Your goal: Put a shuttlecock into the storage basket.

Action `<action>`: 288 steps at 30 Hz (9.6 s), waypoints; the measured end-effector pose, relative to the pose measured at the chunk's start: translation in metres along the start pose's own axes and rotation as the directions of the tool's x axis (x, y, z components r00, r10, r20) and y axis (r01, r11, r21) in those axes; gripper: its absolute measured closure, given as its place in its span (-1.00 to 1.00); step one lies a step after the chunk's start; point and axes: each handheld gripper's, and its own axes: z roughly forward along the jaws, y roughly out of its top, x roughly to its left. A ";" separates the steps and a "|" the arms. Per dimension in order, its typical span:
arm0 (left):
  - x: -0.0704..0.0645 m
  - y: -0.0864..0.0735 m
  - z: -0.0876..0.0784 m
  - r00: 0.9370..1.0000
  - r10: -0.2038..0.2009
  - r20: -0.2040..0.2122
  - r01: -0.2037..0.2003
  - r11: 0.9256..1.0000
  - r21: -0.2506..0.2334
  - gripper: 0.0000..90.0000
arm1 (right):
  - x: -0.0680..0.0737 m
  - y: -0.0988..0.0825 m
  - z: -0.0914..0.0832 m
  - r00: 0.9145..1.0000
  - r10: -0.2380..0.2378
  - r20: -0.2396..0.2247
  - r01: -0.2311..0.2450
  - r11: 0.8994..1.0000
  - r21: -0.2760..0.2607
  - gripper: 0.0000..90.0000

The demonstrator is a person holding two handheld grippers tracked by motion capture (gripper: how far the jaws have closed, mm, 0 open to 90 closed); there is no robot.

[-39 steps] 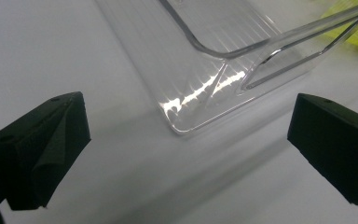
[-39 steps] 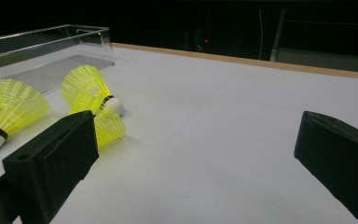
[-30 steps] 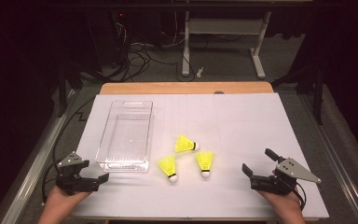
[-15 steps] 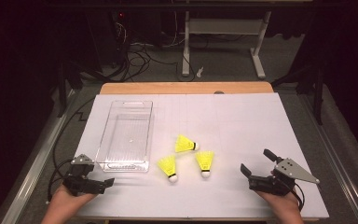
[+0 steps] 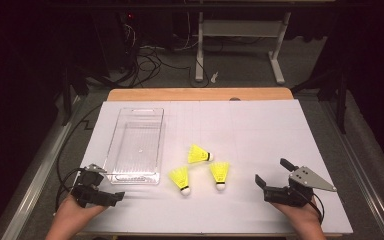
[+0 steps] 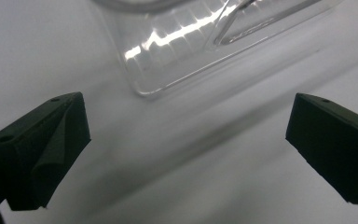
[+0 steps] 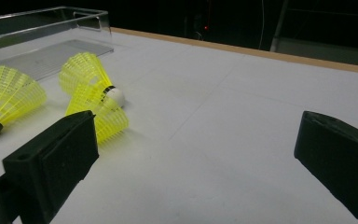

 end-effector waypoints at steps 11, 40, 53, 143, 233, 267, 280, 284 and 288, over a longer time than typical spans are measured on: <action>0.000 0.010 0.005 1.000 0.021 -0.015 -0.019 0.988 0.152 -0.99 | 0.001 -0.002 0.002 1.000 -0.019 0.001 0.019 1.000 0.017 -0.99; -0.012 0.027 -0.006 0.999 0.036 -0.005 -0.032 0.924 0.381 -0.99 | 0.006 -0.004 -0.006 0.999 -0.030 -0.023 0.029 0.999 -0.026 -0.99; -0.023 0.022 -0.007 0.993 0.119 0.014 -0.115 0.906 0.408 -0.99 | 0.009 -0.001 -0.010 0.999 -0.041 -0.023 0.039 0.998 -0.052 -0.99; -0.164 0.148 0.008 0.865 0.395 0.311 -0.494 0.783 0.379 -0.98 | 0.012 0.000 -0.013 0.998 -0.051 -0.036 0.048 0.997 -0.062 -0.99; -0.123 0.183 0.053 0.887 0.322 0.331 -0.437 0.817 0.377 0.99 | 0.013 0.000 -0.012 0.998 -0.054 -0.039 0.052 0.997 -0.056 -0.99; -0.134 0.185 0.013 0.884 0.324 0.336 -0.429 0.848 0.310 0.99 | 0.014 0.000 -0.012 0.998 -0.056 -0.034 0.054 0.997 -0.055 -0.99; -0.130 0.196 -0.017 0.895 0.320 0.312 -0.409 0.866 0.286 0.99 | 0.014 0.000 -0.013 0.998 -0.053 -0.031 0.051 0.997 -0.055 -0.99; -0.128 0.198 -0.023 0.900 0.317 0.299 -0.401 0.870 0.285 0.99 | 0.015 0.000 -0.013 0.998 -0.054 -0.033 0.052 0.997 -0.055 -0.99; -0.126 0.199 -0.030 0.902 0.319 0.291 -0.398 0.875 0.276 0.99 | 0.015 0.000 -0.013 0.998 -0.056 -0.036 0.054 0.997 -0.057 -0.99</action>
